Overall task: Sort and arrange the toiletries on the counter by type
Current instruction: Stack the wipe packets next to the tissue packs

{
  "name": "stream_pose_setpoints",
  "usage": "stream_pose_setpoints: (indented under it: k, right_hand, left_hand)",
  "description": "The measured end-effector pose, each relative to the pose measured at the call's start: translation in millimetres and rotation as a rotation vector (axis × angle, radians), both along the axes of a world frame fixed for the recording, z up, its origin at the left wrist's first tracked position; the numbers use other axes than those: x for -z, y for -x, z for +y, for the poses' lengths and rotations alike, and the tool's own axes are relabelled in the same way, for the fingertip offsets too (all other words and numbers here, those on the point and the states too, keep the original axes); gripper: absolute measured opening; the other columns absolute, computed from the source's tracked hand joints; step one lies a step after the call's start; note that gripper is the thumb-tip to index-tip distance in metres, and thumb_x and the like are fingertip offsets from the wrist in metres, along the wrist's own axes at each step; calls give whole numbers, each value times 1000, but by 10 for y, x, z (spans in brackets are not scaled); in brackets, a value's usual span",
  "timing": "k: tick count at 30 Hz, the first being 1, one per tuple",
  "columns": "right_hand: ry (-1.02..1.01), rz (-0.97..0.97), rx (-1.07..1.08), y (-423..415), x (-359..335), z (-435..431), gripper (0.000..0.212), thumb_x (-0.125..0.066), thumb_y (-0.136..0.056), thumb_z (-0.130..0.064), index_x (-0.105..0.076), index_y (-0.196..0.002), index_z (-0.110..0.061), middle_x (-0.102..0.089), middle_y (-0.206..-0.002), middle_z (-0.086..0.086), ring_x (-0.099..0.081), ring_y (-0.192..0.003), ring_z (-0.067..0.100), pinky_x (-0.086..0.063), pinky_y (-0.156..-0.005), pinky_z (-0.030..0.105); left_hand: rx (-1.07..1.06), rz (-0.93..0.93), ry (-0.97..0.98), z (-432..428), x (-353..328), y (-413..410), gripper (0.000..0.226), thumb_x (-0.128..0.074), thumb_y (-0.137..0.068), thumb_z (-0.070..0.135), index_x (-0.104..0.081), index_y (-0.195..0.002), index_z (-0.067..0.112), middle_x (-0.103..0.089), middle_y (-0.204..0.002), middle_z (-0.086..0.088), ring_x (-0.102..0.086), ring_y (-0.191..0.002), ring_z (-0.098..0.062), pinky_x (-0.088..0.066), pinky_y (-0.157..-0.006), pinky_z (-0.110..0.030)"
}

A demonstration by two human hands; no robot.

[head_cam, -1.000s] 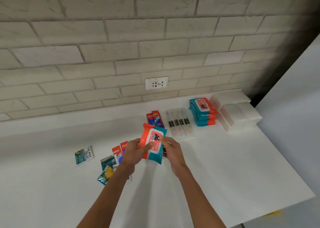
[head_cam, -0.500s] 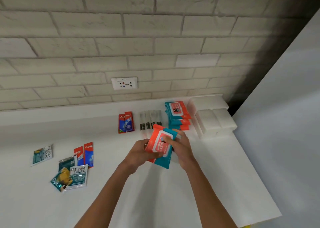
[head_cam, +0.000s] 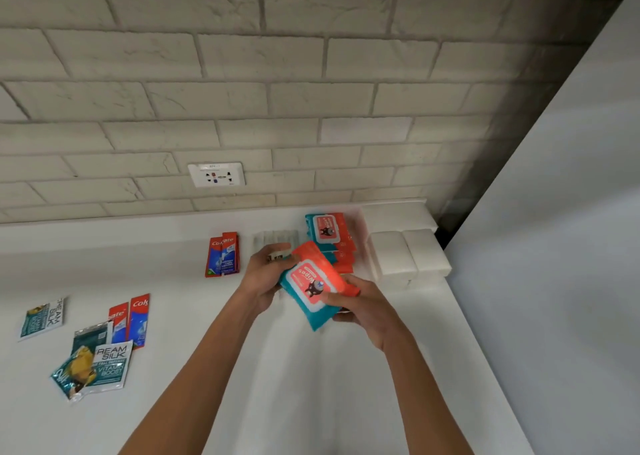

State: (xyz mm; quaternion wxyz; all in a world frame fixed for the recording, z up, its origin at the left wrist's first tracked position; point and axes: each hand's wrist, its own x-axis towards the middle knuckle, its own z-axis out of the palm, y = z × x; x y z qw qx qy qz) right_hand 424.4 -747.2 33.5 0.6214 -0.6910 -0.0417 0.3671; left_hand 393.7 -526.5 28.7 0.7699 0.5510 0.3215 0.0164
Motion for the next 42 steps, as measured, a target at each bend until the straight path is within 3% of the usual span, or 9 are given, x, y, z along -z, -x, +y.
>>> stream_pose_setpoints:
  k: [7,13,17,20,23,30,34,39,42]
  right_hand:
    - [-171,106,209,-26,106,115,40,-86,-90,-26,-72,-127,-21,-80,-118,3,-78,-111,22,-64,-96,41]
    - [-272,136,336,-312,67,198,41,-83,-94,-23,-70,-132,-18,-80,-120,6,-78,-109,23,-65,-94,39]
    - [-319,153,422,-549,52,275,39,-82,-93,-14,-70,-130,-13,-80,-118,8,-80,-104,23,-66,-87,35]
    - [-317,146,452,-751,57,328,32,-79,-95,-7,-72,-126,-4,-81,-113,12,-81,-101,24,-67,-84,34]
    - [-234,130,459,-953,81,395,25,-80,-95,-8,-74,-119,-3,-82,-109,12,-81,-95,23,-67,-82,33]
    - [-170,121,419,-1312,147,586,23,-79,-97,-12,-73,-118,-7,-80,-109,11,-81,-94,23,-66,-80,31]
    - [-118,-7,325,-1439,214,639,24,-75,-100,-22,-69,-123,-18,-79,-111,5,-81,-93,19,-66,-78,29]
    - [109,-303,278,-1637,502,675,39,-75,-98,-45,-61,-132,-31,-77,-116,-5,-79,-97,18,-66,-92,44]
    - [257,-481,262,-1640,528,664,31,-70,-101,-48,-64,-126,-33,-75,-112,-12,-75,-96,12,-63,-87,30]
  left_hand:
    - [-91,-14,-40,-254,70,-385,19,-66,-100,23,-67,-116,13,-77,-107,-11,-78,-85,-31,-64,-82,-52]
    - [16,-29,-85,-288,41,-610,34,-61,-103,31,-55,-129,10,-75,-110,-12,-78,-90,-27,-64,-82,-43]
    - [25,29,-75,-228,-16,-795,62,-63,-102,31,-30,-152,13,-69,-119,-13,-74,-99,-26,-64,-79,-38]
    - [87,75,-192,-193,-13,-914,43,-62,-102,27,-49,-137,5,-72,-111,-11,-74,-98,-24,-63,-85,-38]
    - [121,102,-267,-177,47,-1026,22,-62,-102,26,-64,-114,8,-75,-104,-13,-76,-92,-24,-65,-82,-38]
    - [104,145,-341,-114,99,-1268,24,-73,-95,27,-71,-102,4,-78,-90,-11,-78,-80,-27,-65,-79,-37]
    - [85,143,-357,-67,185,-1386,26,-75,-94,27,-72,-102,3,-78,-94,-11,-78,-81,-24,-65,-83,-40]
    - [70,164,-455,-41,301,-1475,27,-75,-93,30,-74,-105,6,-77,-94,-7,-77,-85,-23,-64,-84,-39]
    - [71,187,-519,-44,340,-1500,33,-75,-93,33,-73,-115,9,-75,-98,-2,-75,-86,-19,-63,-77,-31]
